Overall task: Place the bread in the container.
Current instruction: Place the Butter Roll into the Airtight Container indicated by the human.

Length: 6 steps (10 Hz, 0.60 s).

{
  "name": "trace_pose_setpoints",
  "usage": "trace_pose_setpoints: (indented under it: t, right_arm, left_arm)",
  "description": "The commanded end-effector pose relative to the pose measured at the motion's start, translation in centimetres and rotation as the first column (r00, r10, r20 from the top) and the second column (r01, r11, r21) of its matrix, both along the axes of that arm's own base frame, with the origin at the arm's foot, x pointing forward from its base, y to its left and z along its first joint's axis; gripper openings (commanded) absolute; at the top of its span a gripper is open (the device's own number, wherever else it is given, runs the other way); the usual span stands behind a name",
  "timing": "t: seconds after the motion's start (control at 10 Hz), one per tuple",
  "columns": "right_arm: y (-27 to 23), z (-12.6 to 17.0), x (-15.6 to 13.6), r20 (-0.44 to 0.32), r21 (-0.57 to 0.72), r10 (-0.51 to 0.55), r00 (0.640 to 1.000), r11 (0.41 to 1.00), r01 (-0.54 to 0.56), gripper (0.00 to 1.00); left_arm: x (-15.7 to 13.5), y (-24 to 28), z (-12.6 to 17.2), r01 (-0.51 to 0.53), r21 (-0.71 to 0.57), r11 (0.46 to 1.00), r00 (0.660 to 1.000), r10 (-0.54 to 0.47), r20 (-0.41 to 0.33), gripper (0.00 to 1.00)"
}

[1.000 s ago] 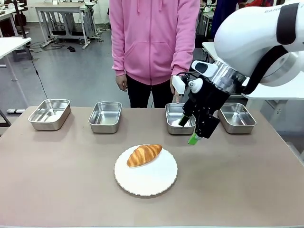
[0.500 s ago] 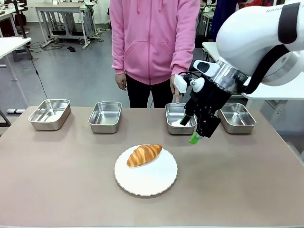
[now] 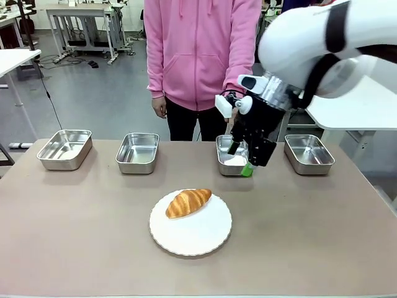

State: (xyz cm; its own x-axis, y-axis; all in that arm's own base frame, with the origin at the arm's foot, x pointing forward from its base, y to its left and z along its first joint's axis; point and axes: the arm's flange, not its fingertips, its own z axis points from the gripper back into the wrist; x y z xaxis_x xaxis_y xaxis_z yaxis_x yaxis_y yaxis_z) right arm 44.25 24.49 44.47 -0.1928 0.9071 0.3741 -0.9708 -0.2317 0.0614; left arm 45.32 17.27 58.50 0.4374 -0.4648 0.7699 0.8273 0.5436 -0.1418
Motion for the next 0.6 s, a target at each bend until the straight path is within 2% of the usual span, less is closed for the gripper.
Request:
trace_pose_setpoints:
  t: [0.0, 0.3, 0.5]
  right_arm:
    - [3.0, -1.3, 3.8, 0.016, -0.061, 0.115, 0.993, 0.992, -0.113, 1.00]
    - [9.3, -4.0, 5.4, 0.059, -0.129, 0.139, 0.988, 0.983, -0.131, 1.00]
    - [11.8, -5.6, 4.9, 0.058, -0.155, 0.183, 0.981, 0.973, -0.173, 1.00]
  left_arm:
    - [-0.1, -0.1, 0.2, 0.006, -0.004, 1.000, 1.000, -0.006, 0.008, 1.00]
    - [-0.1, -0.1, 0.2, 0.006, -0.004, 1.000, 1.000, -0.006, 0.008, 1.00]
    - [-0.1, -0.1, 0.2, 0.006, -0.004, 1.000, 1.000, -0.006, 0.008, 1.00]
